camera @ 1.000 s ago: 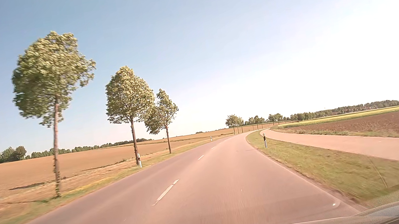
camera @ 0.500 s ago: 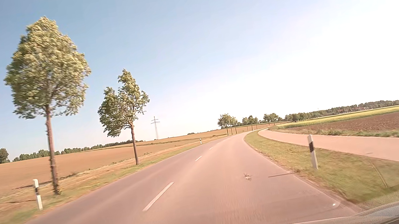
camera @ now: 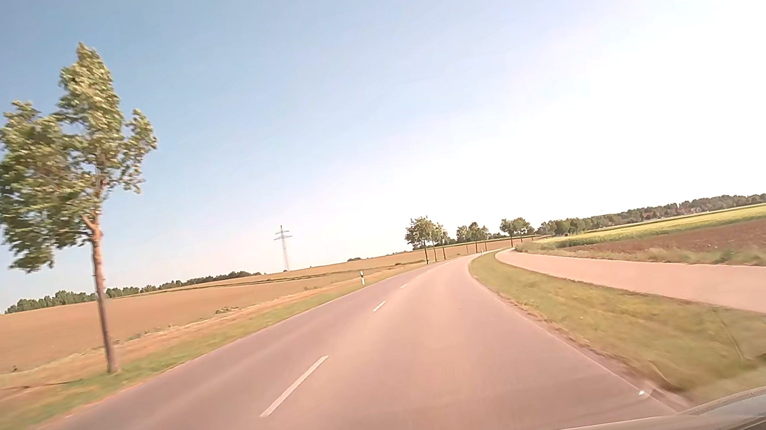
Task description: Follow the waypoints while adhering to traffic rules and regulations
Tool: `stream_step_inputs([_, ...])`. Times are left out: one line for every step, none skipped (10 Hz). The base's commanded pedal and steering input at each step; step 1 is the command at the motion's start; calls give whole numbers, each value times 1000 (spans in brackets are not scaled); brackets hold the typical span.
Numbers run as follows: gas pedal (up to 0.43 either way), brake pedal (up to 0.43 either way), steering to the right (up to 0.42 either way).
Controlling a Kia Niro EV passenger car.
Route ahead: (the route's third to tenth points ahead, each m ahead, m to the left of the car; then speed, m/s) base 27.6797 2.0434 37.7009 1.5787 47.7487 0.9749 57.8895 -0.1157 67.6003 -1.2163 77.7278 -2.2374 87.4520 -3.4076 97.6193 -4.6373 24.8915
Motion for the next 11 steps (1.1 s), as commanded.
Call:
stream_step_inputs([287,12,12])
stream_step_inputs([287,12,12])
stream_step_inputs([287,12,12])
stream_step_inputs([287,12,12])
stream_step_inputs([287,12,12])
stream_step_inputs([287,12,13])
stream_step_inputs([287,12,13])
stream_step_inputs([287,12,12])
stream_step_inputs([287,12,12])
stream_step_inputs([287,12,12])
stream_step_inputs([280,12,13])
